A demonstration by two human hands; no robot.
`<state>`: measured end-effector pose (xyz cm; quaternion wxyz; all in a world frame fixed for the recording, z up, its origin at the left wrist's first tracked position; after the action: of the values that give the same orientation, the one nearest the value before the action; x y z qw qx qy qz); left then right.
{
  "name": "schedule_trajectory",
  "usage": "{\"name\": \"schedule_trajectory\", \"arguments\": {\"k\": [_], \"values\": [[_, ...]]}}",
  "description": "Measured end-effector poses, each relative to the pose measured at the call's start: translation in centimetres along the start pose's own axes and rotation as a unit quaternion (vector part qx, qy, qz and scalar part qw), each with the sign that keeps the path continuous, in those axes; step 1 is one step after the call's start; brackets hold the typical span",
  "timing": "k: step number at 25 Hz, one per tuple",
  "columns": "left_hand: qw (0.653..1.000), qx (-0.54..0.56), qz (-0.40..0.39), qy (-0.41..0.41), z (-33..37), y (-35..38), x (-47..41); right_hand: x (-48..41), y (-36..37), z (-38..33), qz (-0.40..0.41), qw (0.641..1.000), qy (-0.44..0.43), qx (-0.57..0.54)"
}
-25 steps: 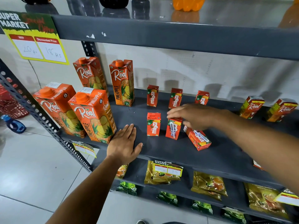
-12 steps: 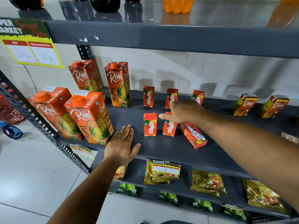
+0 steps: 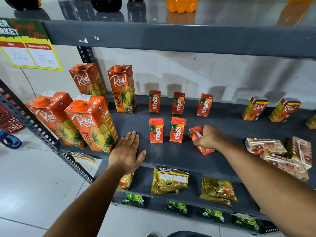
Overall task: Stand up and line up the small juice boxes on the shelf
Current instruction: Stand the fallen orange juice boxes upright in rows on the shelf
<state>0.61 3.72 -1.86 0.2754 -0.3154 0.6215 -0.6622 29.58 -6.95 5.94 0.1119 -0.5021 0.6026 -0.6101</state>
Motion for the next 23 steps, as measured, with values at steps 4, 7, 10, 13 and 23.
{"name": "schedule_trajectory", "arguments": {"k": [4, 7, 10, 13, 23], "values": [[1.000, -0.001, -0.002, -0.001, 0.0, 0.0, 0.0, 0.4, -1.7, 0.7, 0.077, 0.982, -0.062, 0.159], [1.000, -0.015, -0.009, -0.004, 0.0, -0.1, -0.1, 0.8, -3.4, 0.5, 0.151, 0.863, -0.189, 0.444], [1.000, -0.018, -0.014, -0.007, 0.0, -0.1, 0.0, 0.7, -3.4, 0.1, 0.186, 0.728, -0.337, 0.568], [1.000, -0.009, -0.009, -0.006, 0.2, -0.2, 0.1, 0.8, -3.2, -0.5, 0.175, 0.688, -0.406, 0.575], [1.000, -0.021, -0.016, -0.012, 0.2, -0.2, 0.1, 1.1, -7.4, -0.9, 0.043, 0.926, -0.185, 0.327]]}}
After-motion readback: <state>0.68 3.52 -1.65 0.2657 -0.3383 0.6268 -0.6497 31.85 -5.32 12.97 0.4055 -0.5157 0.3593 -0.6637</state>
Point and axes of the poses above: each hand's wrist, its own x-axis away from the middle knuckle, its own y-axis out of the palm, z = x × y, the point moved 2 cm from there along -x, towards the middle knuckle, and after that the axes turned 10 degrees about -z, right-handed, at the moved point
